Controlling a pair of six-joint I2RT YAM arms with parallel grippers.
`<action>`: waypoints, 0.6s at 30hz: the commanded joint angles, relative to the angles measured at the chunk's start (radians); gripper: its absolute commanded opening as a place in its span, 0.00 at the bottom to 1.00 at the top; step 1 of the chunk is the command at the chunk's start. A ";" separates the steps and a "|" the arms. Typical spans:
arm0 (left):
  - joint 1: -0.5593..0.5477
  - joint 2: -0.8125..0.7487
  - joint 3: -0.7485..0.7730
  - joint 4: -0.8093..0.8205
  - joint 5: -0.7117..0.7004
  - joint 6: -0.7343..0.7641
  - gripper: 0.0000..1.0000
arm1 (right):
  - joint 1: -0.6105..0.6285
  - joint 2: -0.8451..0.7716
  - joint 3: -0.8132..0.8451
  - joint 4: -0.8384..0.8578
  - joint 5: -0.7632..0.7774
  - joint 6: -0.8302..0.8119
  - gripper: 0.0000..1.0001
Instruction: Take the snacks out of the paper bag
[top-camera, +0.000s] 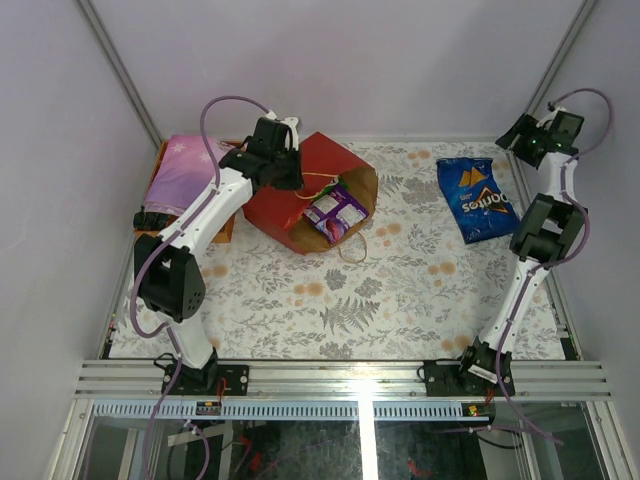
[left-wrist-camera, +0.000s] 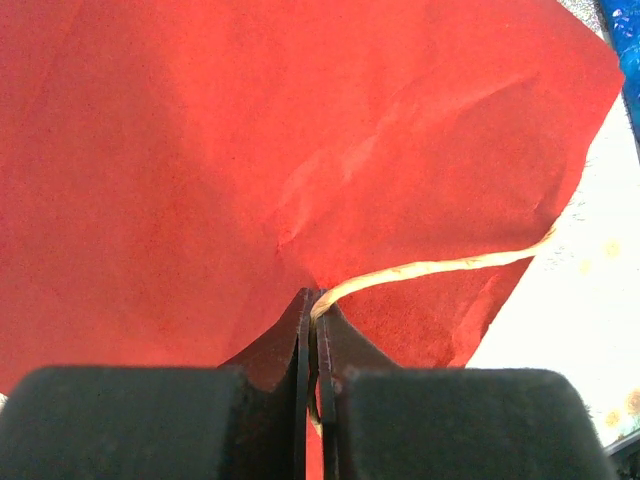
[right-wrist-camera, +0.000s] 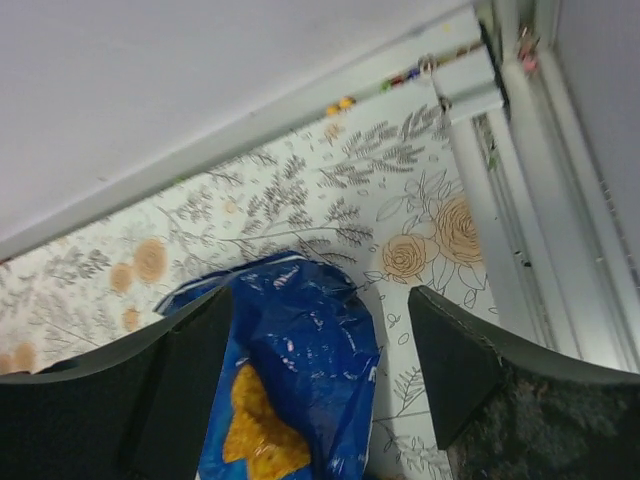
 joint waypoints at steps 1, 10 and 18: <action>0.006 -0.022 -0.002 0.004 -0.007 0.014 0.00 | 0.020 0.120 0.146 -0.150 -0.025 -0.027 0.78; 0.005 0.011 0.033 0.002 0.014 -0.003 0.00 | 0.059 0.208 0.214 -0.273 0.063 -0.083 0.78; 0.000 0.046 0.087 -0.018 0.007 -0.014 0.00 | 0.080 0.238 0.225 -0.305 0.056 -0.061 0.55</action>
